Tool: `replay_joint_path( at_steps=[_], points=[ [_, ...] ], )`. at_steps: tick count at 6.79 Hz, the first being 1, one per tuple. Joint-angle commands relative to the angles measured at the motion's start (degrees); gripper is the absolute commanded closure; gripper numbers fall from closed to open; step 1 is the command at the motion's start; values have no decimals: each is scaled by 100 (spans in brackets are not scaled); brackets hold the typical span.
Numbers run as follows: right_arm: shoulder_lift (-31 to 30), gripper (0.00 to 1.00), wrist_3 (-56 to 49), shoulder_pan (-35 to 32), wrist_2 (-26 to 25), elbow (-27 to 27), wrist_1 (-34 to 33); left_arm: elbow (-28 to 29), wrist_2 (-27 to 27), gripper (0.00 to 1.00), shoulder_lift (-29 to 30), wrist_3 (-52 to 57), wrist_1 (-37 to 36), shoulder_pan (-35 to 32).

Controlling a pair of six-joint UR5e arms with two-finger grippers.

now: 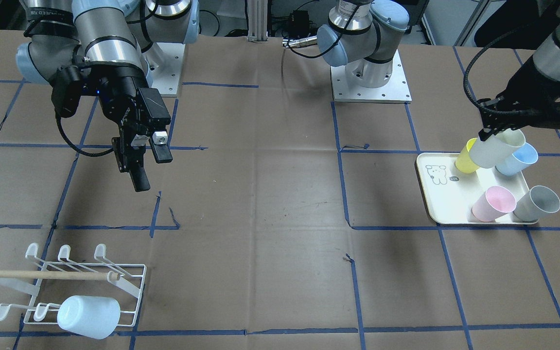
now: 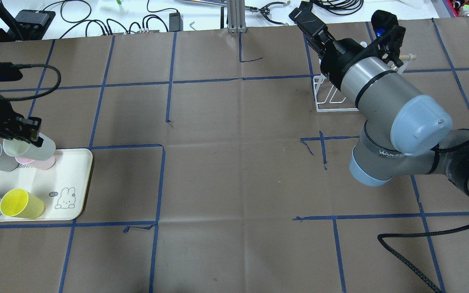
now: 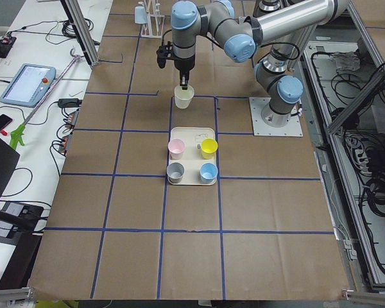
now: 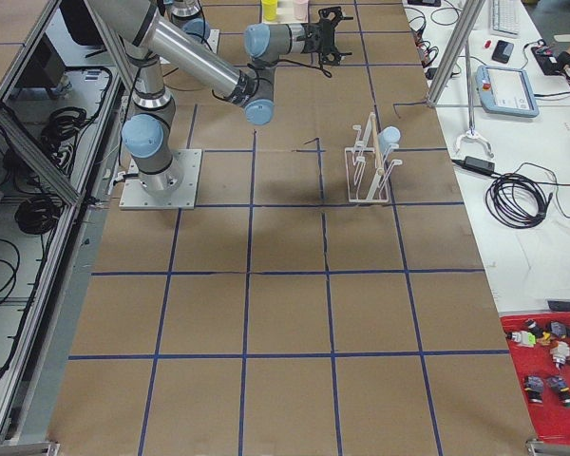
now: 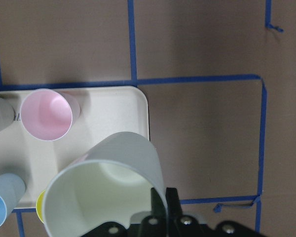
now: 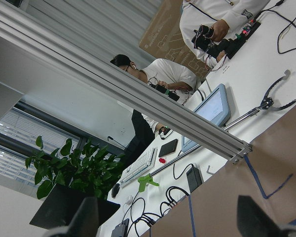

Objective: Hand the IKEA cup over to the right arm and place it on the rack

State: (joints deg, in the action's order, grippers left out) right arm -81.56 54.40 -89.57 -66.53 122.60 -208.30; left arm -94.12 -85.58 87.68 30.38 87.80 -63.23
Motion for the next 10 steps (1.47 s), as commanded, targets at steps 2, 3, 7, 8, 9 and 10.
replay_joint_path(
  at_steps=[2, 3, 7, 8, 9, 10],
  points=[
    [0, 0, 0, 1, 0, 9, 0, -1, 1765, 100, 248, 275, -1245, -14],
    [9, 0, 0, 1, 0, 9, 0, -97, 2712, 100, 310, 275, -1831, -14],
    [105, 0, -9, 1, -9, 9, -9, -1017, 5054, 100, 626, 398, -4439, -119],
    [106, 0, -9, 1, -9, 18, -9, -1404, 5303, 100, 819, 398, -5518, -267],
    [114, 0, -9, -8, -9, 27, -9, -1668, 5436, 99, 1030, 390, -6355, -460],
    [184, 0, 9, -8, 0, 18, -17, -1749, 5986, 99, 1310, 390, -6964, -628]
  ],
)
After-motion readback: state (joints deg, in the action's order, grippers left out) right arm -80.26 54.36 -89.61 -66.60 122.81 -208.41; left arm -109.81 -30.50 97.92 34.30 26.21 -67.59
